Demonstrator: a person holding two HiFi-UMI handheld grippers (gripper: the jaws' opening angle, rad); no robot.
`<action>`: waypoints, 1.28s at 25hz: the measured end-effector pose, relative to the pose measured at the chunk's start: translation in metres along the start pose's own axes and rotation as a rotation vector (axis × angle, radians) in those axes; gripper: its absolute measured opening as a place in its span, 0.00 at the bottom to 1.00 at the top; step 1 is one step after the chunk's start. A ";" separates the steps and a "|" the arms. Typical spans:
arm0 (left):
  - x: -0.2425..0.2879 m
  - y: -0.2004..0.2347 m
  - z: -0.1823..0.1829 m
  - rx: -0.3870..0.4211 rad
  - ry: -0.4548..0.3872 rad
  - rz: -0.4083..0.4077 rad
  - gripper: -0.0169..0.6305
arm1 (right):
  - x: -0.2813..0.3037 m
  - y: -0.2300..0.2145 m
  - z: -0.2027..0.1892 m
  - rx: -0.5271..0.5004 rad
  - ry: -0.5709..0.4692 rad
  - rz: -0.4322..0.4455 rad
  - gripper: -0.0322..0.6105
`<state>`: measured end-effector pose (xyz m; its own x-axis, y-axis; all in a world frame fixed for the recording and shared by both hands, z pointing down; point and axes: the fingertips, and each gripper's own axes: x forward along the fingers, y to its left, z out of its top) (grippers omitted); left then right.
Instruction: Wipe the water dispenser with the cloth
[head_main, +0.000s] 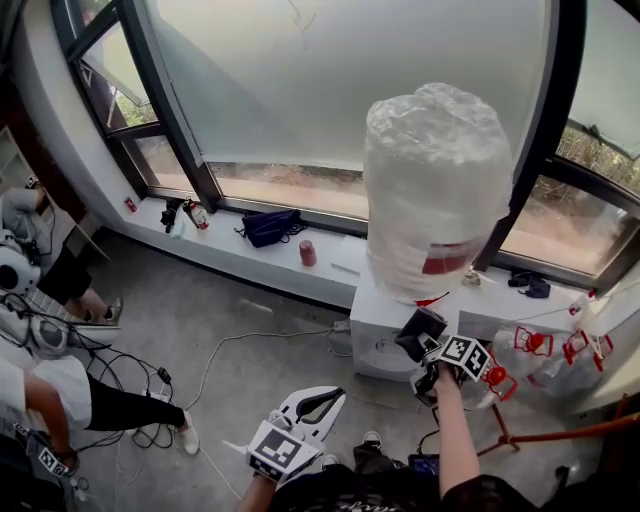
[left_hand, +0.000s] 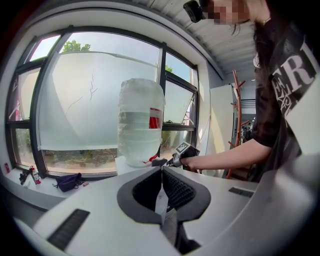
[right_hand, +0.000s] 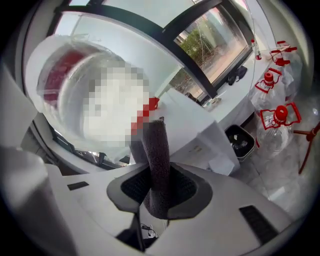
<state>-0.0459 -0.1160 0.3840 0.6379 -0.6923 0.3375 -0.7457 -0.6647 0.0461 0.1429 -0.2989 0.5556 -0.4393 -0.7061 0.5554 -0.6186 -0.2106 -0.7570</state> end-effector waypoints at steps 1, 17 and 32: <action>0.004 -0.003 0.002 0.001 -0.002 -0.010 0.05 | -0.006 -0.008 0.006 0.002 -0.012 -0.012 0.21; 0.043 -0.045 0.011 0.032 -0.024 -0.105 0.05 | -0.070 -0.062 0.036 -0.219 -0.085 -0.140 0.21; -0.040 -0.015 -0.013 0.067 -0.022 -0.152 0.05 | -0.016 0.049 -0.102 -0.634 0.041 -0.101 0.21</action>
<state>-0.0630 -0.0744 0.3821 0.7468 -0.5879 0.3108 -0.6265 -0.7788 0.0323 0.0531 -0.2293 0.5444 -0.3754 -0.6748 0.6354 -0.9177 0.1744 -0.3569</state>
